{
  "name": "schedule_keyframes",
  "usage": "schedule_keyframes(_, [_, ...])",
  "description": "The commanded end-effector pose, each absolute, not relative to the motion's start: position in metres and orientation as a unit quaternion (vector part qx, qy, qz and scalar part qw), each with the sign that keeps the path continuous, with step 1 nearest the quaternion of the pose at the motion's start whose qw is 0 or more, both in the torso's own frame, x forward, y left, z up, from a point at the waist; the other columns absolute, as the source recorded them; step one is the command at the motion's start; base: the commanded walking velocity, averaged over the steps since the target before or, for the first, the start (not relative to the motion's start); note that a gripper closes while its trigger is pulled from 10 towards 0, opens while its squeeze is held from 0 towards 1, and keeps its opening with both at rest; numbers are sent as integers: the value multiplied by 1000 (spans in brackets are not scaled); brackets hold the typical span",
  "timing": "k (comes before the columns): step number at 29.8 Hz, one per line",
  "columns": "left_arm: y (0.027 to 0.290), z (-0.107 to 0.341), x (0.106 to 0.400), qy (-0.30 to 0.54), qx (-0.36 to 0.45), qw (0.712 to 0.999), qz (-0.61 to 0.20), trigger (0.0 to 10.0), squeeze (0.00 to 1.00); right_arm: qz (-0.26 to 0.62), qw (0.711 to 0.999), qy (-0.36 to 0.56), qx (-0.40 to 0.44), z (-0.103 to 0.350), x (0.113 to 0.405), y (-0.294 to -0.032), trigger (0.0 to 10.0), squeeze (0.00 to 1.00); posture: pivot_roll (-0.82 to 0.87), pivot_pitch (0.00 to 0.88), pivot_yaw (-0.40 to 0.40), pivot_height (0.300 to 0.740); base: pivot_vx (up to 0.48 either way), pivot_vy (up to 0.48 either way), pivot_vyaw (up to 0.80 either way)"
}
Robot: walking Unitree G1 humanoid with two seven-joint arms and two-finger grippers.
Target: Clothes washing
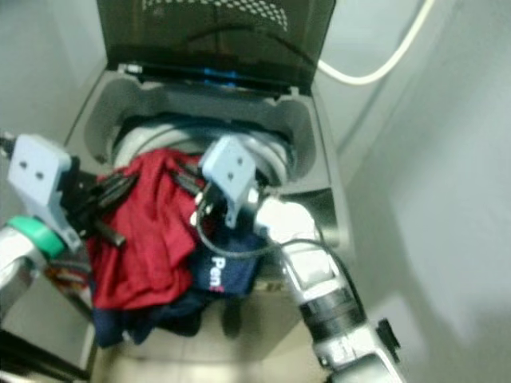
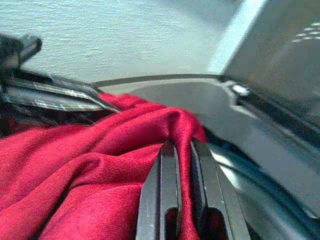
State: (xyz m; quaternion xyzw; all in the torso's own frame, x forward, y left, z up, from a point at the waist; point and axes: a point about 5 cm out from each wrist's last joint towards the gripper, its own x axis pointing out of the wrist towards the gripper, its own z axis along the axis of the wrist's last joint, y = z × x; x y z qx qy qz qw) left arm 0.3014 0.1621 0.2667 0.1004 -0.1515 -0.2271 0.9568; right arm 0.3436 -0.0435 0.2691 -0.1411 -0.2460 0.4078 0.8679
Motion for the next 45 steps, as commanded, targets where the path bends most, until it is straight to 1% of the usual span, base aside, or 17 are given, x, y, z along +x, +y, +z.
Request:
schedule_keyframes(1, [156, 268, 316, -170, 119, 953, -220, 10000, 0, 375, 882, -249, -142, 272, 352, -47, 0, 0, 146, 137, -67, 740, 0, 0, 0])
schedule_keyframes(3, [156, 268, 316, -170, 119, 953, -220, 10000, 0, 375, 882, -249, -142, 272, 352, -47, 0, 0, 146, 137, -67, 740, 0, 0, 0])
schedule_keyframes(6, [156, 289, 340, -204, 137, 950, -192, 10000, 0, 318, 899, -261, -152, 282, 364, -50, 118, 0, 135, 134, -63, 740, 0, 0, 0])
schedule_keyframes(7, [157, 300, 350, -221, 156, 947, -171, 10000, 0, 288, 905, -268, -159, 288, 369, -53, 2824, 0, 133, 133, -61, 740, 0, 0, 0])
schedule_keyframes(8, [158, 309, 358, -234, 174, 944, -152, 10000, 0, 271, 909, -272, -164, 291, 371, -54, 2824, 0, 131, 133, -61, 740, 0, 0, 0])
schedule_keyframes(9, [158, 315, 363, -246, 192, 940, -136, 10000, 0, 256, 910, -279, -166, 294, 374, -55, 4157, 0, 130, 132, -60, 740, 0, 0, 0])
schedule_keyframes(10, [158, 321, 369, -257, 212, 935, -119, 10000, 0, 238, 912, -290, -167, 298, 375, -57, 8980, 0, 125, 131, -59, 740, 0, 0, 0])
schedule_keyframes(11, [158, 325, 372, -263, 224, 932, -110, 10000, 0, 226, 913, -296, -168, 300, 376, -58, 8980, 0, 125, 131, -59, 740, 0, 0, 0])
schedule_keyframes(12, [157, 332, 376, -273, 234, 928, -99, 10000, 0, 208, 911, -310, -173, 305, 376, -60, 10000, 0, 119, 130, -56, 740, 0, 0, 0])
schedule_keyframes(16, [155, 341, 381, -281, 233, 926, -96, 10000, 0, 187, 909, -327, -180, 309, 377, -61, 10000, 0, 113, 128, -51, 740, 0, 0, 0])
schedule_keyframes(19, [140, 339, 387, -247, 173, 933, -198, 10000, 0, 183, 903, -332, -201, 308, 379, -62, 10000, 0, 106, 131, -46, 740, 0, 0, 0])
schedule_keyframes(21, [140, 339, 387, -247, 173, 933, -198, 10000, 0, 183, 903, -332, -201, 308, 379, -62, 10000, 0, 106, 131, -46, 740, 0, 0, 0])
schedule_keyframes(22, [132, 338, 384, -252, 160, 922, -246, 10000, 59, 195, 901, -327, -209, 304, 380, -63, 10000, 0, 107, 138, -49, 740, 0, 0, 0])
schedule_keyframes(23, [131, 338, 383, -258, 162, 918, -254, 10000, 984, 206, 901, -320, -209, 301, 380, -63, 10000, 0, 107, 139, -50, 740, 0, 0, 0])
schedule_keyframes(28, [130, 337, 382, -262, 165, 914, -261, 10000, 1000, 225, 898, -312, -211, 297, 380, -63, 10000, 0, 113, 140, -54, 740, 0, 0, 0])
schedule_keyframes(29, [132, 336, 381, -262, 166, 914, -262, 10000, 1000, 240, 898, -304, -210, 295, 380, -63, 10000, 1000, 117, 142, -57, 740, 0, 0, 0])
schedule_keyframes(45, [144, 331, 367, -270, 169, 905, -281, 10000, 1000, 254, 893, -294, -228, 292, 384, -80, 10000, 1000, 123, 138, -57, 740, 0, 0, 0])
